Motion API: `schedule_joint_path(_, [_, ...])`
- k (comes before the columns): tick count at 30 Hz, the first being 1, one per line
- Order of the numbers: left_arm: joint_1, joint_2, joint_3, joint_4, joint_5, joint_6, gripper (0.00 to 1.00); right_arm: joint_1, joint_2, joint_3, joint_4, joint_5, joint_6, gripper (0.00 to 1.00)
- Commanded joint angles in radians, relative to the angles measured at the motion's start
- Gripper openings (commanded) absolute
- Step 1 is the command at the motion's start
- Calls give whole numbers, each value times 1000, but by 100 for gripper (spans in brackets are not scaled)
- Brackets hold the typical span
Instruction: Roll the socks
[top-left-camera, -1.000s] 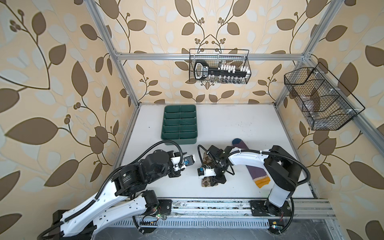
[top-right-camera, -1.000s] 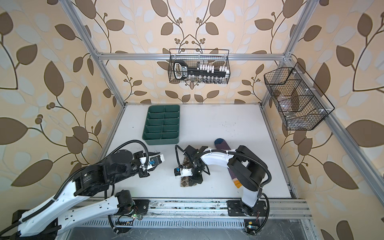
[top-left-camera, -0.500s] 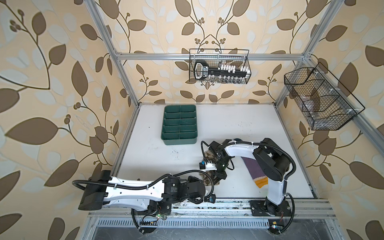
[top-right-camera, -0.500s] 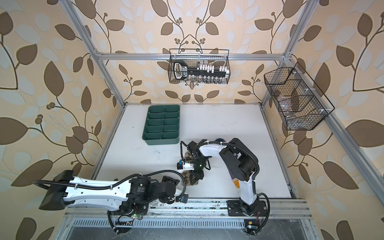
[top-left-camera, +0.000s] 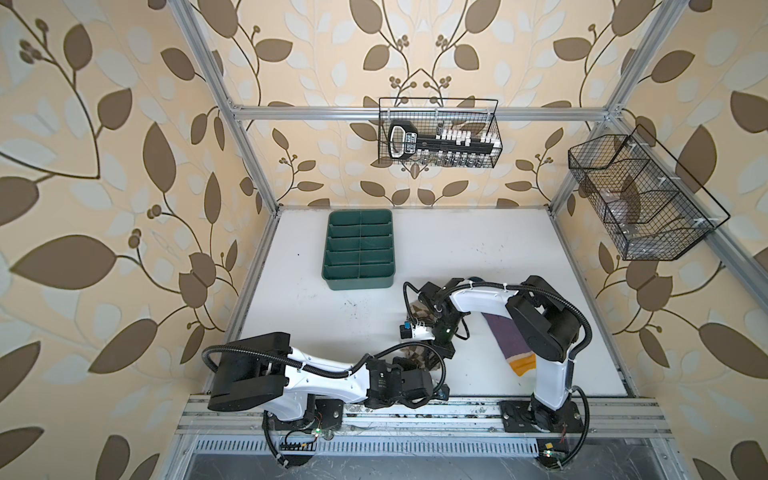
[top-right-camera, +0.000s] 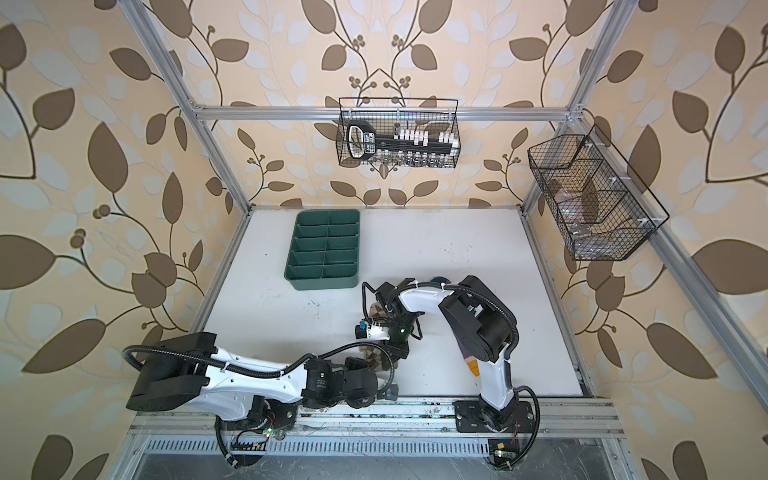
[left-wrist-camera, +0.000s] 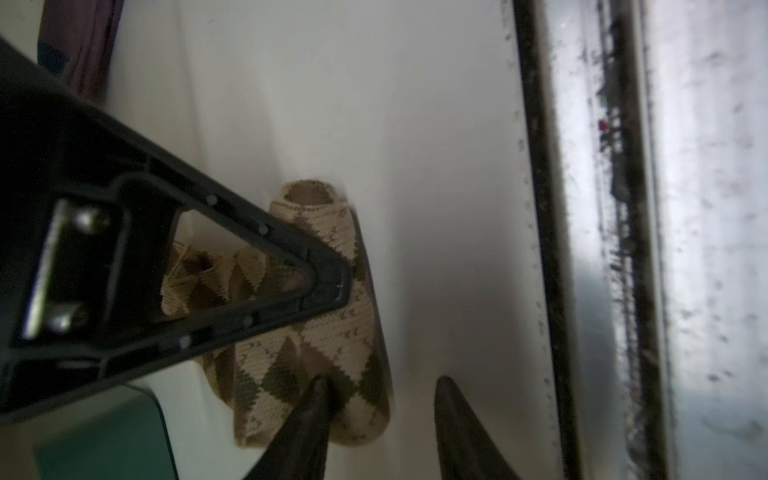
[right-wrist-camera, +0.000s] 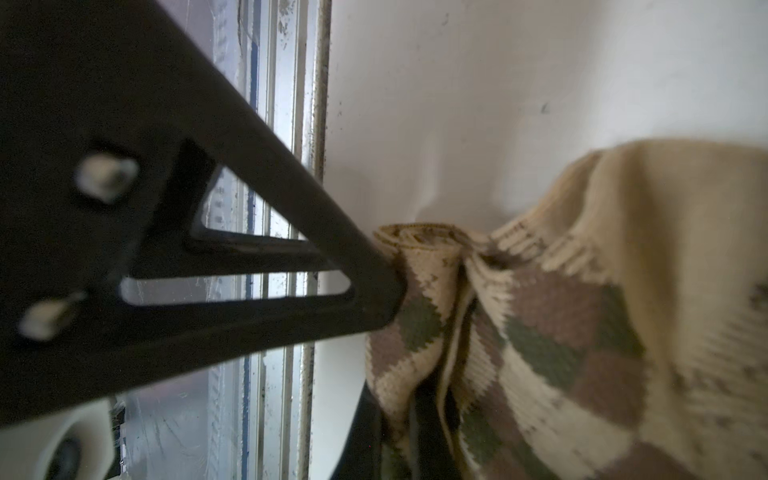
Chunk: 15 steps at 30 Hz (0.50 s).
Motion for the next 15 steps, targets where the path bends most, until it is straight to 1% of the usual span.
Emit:
schedule_joint_path(1, [-3, 60, 2, 90, -105, -35, 39, -5, 31, -26, -10, 126, -27, 2])
schedule_joint_path(3, [-4, 82, 10, 102, -156, -41, 37, -5, 27, -30, -8, 123, -27, 2])
schedule_joint_path(5, [-4, 97, 12, 105, -194, -42, 31, -5, 18, -35, -7, 114, -27, 2])
schedule_joint_path(6, [-3, 103, 15, 102, -208, -42, 27, -6, 13, -38, -6, 111, -27, 2])
schedule_joint_path(7, [-1, 107, 17, 94, -212, -45, 21, -6, 4, -43, -4, 108, -27, 2])
schedule_joint_path(9, [0, 106, 30, 58, -190, -47, 12, -5, -17, -50, 6, 106, -22, 4])
schedule_joint_path(10, [5, 101, 38, 33, -158, -50, 8, -7, -33, -53, 19, 112, -13, 7])
schedule_joint_path(11, [11, 93, 47, 7, -122, -54, 5, -11, -55, -60, 42, 126, 4, 13])
schedule_joint_path(13, [29, 78, 63, -44, -31, -52, 4, -27, -108, -80, 91, 139, 40, 60])
schedule_joint_path(14, [37, 66, 68, -64, 6, -50, 3, -39, -138, -87, 104, 138, 50, 99])
schedule_joint_path(15, [50, 58, 77, -89, 60, -47, 2, -50, -165, -91, 114, 140, 58, 100])
